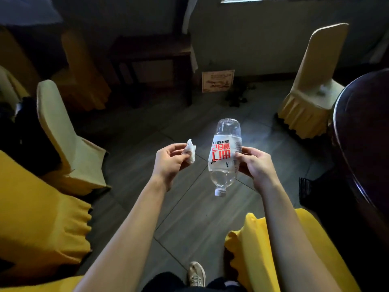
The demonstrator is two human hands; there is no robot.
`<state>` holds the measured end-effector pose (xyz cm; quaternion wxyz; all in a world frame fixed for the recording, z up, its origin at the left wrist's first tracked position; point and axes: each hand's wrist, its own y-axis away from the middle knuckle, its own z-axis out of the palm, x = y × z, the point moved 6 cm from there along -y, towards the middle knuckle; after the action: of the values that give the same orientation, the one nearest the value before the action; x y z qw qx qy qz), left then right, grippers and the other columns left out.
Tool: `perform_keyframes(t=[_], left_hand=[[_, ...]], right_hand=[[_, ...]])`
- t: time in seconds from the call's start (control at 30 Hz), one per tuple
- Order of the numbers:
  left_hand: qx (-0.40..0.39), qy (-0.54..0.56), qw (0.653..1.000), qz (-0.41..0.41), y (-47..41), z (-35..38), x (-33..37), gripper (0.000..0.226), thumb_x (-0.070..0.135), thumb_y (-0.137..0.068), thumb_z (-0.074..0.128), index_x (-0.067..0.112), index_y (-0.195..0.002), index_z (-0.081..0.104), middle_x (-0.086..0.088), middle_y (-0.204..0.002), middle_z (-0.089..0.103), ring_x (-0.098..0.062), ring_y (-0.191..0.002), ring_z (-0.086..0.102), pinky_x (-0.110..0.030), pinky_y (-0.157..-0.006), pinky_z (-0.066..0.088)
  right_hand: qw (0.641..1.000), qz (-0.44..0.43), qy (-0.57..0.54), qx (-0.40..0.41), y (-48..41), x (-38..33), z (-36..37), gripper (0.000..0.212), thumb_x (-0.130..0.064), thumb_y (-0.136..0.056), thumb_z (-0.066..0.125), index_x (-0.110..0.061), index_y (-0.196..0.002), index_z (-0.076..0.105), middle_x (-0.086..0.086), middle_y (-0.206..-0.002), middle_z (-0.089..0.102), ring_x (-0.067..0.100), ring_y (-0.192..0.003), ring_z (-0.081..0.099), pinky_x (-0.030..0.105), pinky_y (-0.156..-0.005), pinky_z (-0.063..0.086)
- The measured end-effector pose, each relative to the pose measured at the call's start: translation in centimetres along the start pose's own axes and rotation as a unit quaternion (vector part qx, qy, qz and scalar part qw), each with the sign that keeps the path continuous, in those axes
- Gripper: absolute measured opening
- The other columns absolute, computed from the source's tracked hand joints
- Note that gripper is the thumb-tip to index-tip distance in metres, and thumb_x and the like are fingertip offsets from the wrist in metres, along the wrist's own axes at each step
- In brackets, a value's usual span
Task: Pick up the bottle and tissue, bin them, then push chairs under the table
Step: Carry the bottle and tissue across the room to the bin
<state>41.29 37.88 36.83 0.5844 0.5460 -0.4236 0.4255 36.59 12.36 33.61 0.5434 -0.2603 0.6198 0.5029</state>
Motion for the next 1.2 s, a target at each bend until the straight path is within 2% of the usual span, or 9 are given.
perform_keyframes(t=[0.23,0.4,0.5,0.57,0.67,0.8,0.97,1.1,1.2], left_hand=[[-0.045,0.013,0.999,-0.016,-8.7,2.5,2.2,0.025,-0.008,-0.091,0.065,0.008,-0.106,0.076,-0.008,-0.094,0.079,-0.013,-0.082,0.074,-0.022,-0.073,0.060],[-0.076,0.051,0.996,-0.019,-16.1,4.8,4.1,0.027,-0.012,-0.090,0.063,0.002,-0.110,0.073,-0.006,-0.089,0.079,-0.011,-0.079,0.073,-0.020,-0.070,0.058],[-0.112,0.066,0.991,-0.018,-20.6,6.6,5.2,0.029,-0.006,-0.091,0.066,0.000,-0.119,0.071,-0.012,-0.102,0.077,-0.016,-0.089,0.072,-0.023,-0.076,0.058],[-0.128,0.092,0.987,-0.024,-23.6,7.6,6.0,0.030,-0.002,-0.091,0.067,0.002,-0.121,0.070,-0.013,-0.108,0.077,-0.017,-0.094,0.073,-0.023,-0.077,0.058],[-0.148,0.116,0.982,-0.033,-28.3,9.8,7.3,0.027,0.003,-0.091,0.070,0.006,-0.118,0.072,-0.010,-0.109,0.078,-0.017,-0.097,0.074,-0.022,-0.077,0.059],[-0.184,0.119,0.974,-0.058,-34.1,13.7,9.1,0.024,-0.001,-0.090,0.069,0.006,-0.113,0.073,-0.011,-0.108,0.078,-0.019,-0.097,0.074,-0.024,-0.078,0.059],[-0.219,0.105,0.966,-0.085,-39.6,19.2,10.0,0.025,-0.004,-0.090,0.068,0.007,-0.111,0.074,-0.013,-0.106,0.078,-0.019,-0.094,0.074,-0.024,-0.077,0.059],[-0.250,0.086,0.960,-0.085,-43.1,24.1,10.8,0.025,-0.004,-0.089,0.069,0.010,-0.108,0.077,-0.011,-0.109,0.078,-0.020,-0.100,0.073,-0.026,-0.081,0.059],[-0.267,0.080,0.957,-0.078,-45.6,28.2,11.5,0.025,-0.004,-0.088,0.069,0.012,-0.103,0.080,-0.010,-0.109,0.078,-0.019,-0.099,0.073,-0.025,-0.083,0.059]], right_hand=[[0.998,0.007,-0.030,0.049,-6.2,-2.5,-0.2,0.016,-0.005,-0.088,0.077,-0.014,-0.100,0.078,0.004,-0.090,0.083,0.018,-0.081,0.080,0.024,-0.062,0.061],[0.993,-0.012,-0.050,0.103,-11.4,-5.2,-0.4,0.017,-0.003,-0.089,0.075,-0.015,-0.102,0.078,0.004,-0.093,0.083,0.020,-0.085,0.080,0.028,-0.066,0.063],[0.987,-0.031,-0.066,0.142,-14.4,-7.1,-0.1,0.021,-0.002,-0.090,0.074,-0.009,-0.109,0.078,0.012,-0.100,0.082,0.025,-0.090,0.078,0.037,-0.076,0.065],[0.982,-0.036,-0.081,0.169,-16.3,-8.2,0.1,0.019,0.000,-0.090,0.074,-0.010,-0.106,0.078,0.013,-0.101,0.081,0.027,-0.090,0.077,0.038,-0.077,0.065],[0.974,-0.045,-0.094,0.203,-19.4,-10.2,0.1,0.017,-0.001,-0.090,0.074,-0.014,-0.100,0.078,0.008,-0.096,0.082,0.025,-0.090,0.077,0.036,-0.076,0.065],[0.961,-0.061,-0.105,0.249,-23.5,-12.4,-0.3,0.018,-0.003,-0.091,0.074,-0.012,-0.106,0.078,0.009,-0.100,0.082,0.027,-0.094,0.078,0.038,-0.079,0.064],[0.945,-0.070,-0.117,0.297,-28.1,-14.3,-2.0,0.017,-0.003,-0.092,0.073,-0.013,-0.105,0.078,0.008,-0.100,0.082,0.024,-0.093,0.079,0.033,-0.073,0.064],[0.938,-0.074,-0.122,0.315,-32.1,-15.6,-4.4,0.018,-0.005,-0.092,0.074,-0.011,-0.109,0.078,0.008,-0.102,0.082,0.025,-0.097,0.079,0.039,-0.082,0.064],[0.936,-0.082,-0.127,0.318,-35.8,-16.7,-6.7,0.016,-0.005,-0.091,0.074,-0.012,-0.105,0.079,0.008,-0.102,0.082,0.026,-0.098,0.079,0.039,-0.083,0.065]])
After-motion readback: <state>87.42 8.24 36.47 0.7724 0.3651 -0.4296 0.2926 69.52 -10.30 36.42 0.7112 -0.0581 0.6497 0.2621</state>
